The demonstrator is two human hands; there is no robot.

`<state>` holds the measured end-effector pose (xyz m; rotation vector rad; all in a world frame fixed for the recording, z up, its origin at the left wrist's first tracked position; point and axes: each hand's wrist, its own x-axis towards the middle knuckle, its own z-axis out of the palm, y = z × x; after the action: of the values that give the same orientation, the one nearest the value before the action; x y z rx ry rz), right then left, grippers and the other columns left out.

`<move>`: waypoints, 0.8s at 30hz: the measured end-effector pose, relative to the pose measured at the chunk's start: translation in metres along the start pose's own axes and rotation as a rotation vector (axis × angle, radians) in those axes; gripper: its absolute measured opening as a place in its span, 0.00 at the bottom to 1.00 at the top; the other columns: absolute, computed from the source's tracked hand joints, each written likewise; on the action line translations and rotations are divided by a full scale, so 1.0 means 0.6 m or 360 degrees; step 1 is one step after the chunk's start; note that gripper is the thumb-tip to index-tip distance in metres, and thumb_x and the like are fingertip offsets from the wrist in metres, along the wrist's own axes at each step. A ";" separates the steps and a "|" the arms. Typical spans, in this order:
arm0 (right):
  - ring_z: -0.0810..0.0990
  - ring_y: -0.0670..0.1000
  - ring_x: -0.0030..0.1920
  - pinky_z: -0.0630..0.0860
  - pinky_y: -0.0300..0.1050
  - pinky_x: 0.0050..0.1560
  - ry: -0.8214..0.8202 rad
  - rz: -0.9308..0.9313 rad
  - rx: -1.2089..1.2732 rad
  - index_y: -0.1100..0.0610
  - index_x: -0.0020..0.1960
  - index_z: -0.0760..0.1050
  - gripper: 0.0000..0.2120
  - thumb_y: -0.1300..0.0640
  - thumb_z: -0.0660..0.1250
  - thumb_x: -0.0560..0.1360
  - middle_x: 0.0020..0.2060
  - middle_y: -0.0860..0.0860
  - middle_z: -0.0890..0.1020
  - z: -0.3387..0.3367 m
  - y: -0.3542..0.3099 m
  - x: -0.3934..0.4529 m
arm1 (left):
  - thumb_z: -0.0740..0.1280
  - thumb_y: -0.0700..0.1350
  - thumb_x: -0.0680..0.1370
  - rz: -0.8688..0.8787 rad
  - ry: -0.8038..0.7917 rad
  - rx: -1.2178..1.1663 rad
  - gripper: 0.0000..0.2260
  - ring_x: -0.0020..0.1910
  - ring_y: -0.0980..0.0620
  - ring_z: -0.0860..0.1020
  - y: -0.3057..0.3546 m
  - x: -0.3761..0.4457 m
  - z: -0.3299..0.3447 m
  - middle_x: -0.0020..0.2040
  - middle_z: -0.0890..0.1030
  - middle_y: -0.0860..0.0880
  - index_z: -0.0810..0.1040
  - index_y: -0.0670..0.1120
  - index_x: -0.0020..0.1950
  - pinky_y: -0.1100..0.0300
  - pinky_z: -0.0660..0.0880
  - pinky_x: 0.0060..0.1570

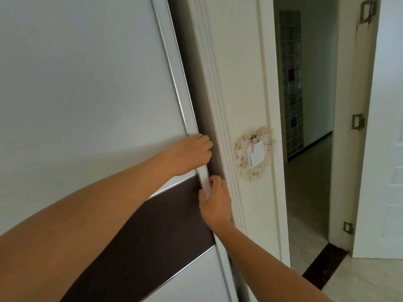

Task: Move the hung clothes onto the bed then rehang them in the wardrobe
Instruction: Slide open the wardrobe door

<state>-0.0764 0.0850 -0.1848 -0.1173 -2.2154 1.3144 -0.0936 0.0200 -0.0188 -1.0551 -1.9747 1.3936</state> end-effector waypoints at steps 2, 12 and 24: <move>0.75 0.51 0.62 0.74 0.45 0.62 -0.0030 -0.0044 -0.0045 0.54 0.70 0.66 0.22 0.53 0.67 0.79 0.64 0.50 0.73 0.008 -0.007 -0.015 | 0.64 0.33 0.76 -0.0014 0.0046 0.0001 0.11 0.57 0.45 0.72 0.000 -0.027 0.009 0.57 0.76 0.44 0.76 0.40 0.58 0.54 0.69 0.58; 0.77 0.47 0.53 0.77 0.41 0.50 -0.0250 -0.0228 -0.0010 0.51 0.62 0.68 0.19 0.48 0.70 0.75 0.56 0.46 0.74 0.057 -0.061 -0.097 | 0.68 0.32 0.71 0.0006 0.0243 -0.0062 0.06 0.43 0.47 0.75 -0.003 -0.179 0.038 0.42 0.78 0.45 0.79 0.42 0.43 0.55 0.75 0.48; 0.79 0.49 0.51 0.79 0.50 0.50 -0.0628 -0.0518 0.0054 0.48 0.61 0.67 0.24 0.45 0.73 0.70 0.54 0.45 0.76 0.131 -0.169 -0.191 | 0.68 0.31 0.73 -0.0120 0.0115 -0.0049 0.05 0.43 0.47 0.75 0.008 -0.393 0.058 0.42 0.77 0.45 0.78 0.40 0.45 0.53 0.76 0.50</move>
<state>0.0011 -0.0683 -0.1770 0.5372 -2.3968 1.2701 0.0170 -0.1913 -0.0273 -1.0194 -1.9685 1.2721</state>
